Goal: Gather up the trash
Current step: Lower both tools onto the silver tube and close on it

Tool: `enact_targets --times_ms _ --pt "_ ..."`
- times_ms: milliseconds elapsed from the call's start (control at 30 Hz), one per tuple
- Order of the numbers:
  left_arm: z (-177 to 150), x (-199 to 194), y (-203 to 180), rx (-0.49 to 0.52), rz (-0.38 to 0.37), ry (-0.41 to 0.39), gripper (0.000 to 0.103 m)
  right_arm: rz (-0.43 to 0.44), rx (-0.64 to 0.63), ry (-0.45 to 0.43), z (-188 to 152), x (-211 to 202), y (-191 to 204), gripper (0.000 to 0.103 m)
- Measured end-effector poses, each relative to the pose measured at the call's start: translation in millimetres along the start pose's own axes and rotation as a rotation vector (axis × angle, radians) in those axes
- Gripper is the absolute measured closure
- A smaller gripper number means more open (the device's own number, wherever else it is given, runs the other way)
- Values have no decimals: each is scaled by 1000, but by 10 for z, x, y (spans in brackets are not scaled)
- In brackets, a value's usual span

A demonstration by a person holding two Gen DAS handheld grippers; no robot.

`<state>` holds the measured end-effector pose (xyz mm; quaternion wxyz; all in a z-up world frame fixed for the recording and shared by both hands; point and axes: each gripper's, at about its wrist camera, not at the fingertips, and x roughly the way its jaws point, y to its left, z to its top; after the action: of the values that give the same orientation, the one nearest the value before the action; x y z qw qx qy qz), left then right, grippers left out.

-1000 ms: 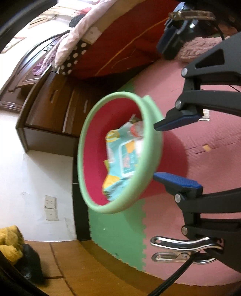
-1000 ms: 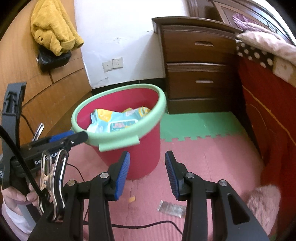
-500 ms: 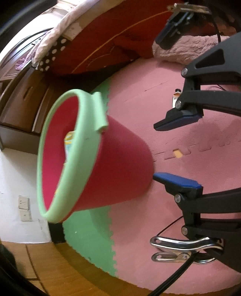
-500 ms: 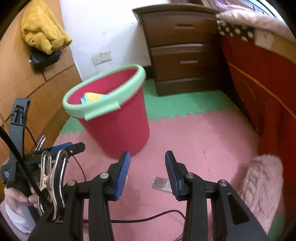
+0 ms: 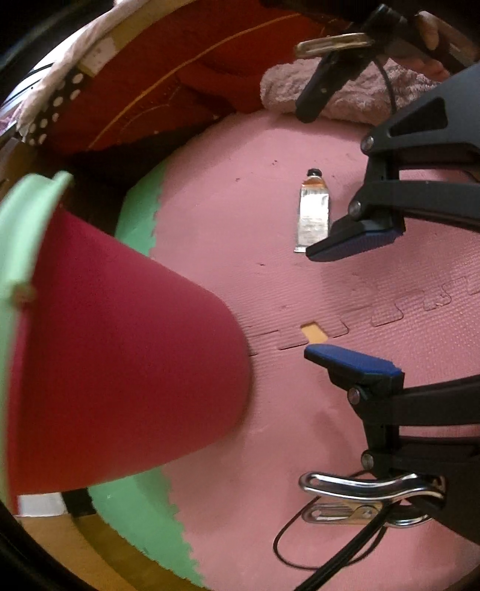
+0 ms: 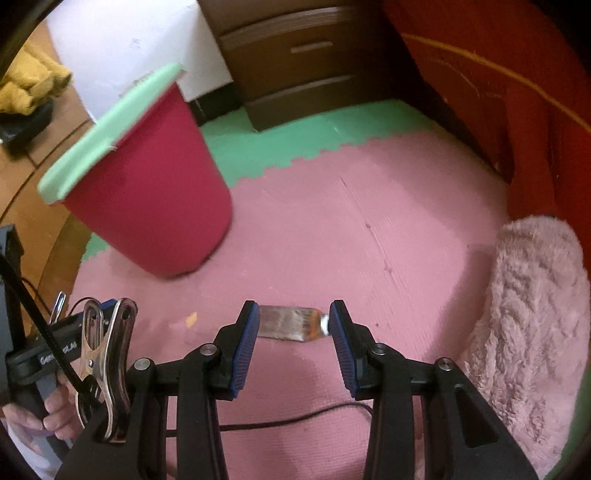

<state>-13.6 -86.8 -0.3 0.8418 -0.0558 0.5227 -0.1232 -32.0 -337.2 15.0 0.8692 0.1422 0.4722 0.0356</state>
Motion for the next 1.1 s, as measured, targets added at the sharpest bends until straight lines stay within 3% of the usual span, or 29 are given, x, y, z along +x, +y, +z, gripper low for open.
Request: enact_targets --times_ms 433,767,1100 --pt "-55 544 120 -71 -26 113 54 -42 13 135 -3 678 -158 63" --pt "-74 687 53 -33 -19 135 54 -66 -17 200 -95 1082 -171 63" --pt "-110 830 63 -54 -52 188 54 -30 -53 170 -195 1105 -115 68"
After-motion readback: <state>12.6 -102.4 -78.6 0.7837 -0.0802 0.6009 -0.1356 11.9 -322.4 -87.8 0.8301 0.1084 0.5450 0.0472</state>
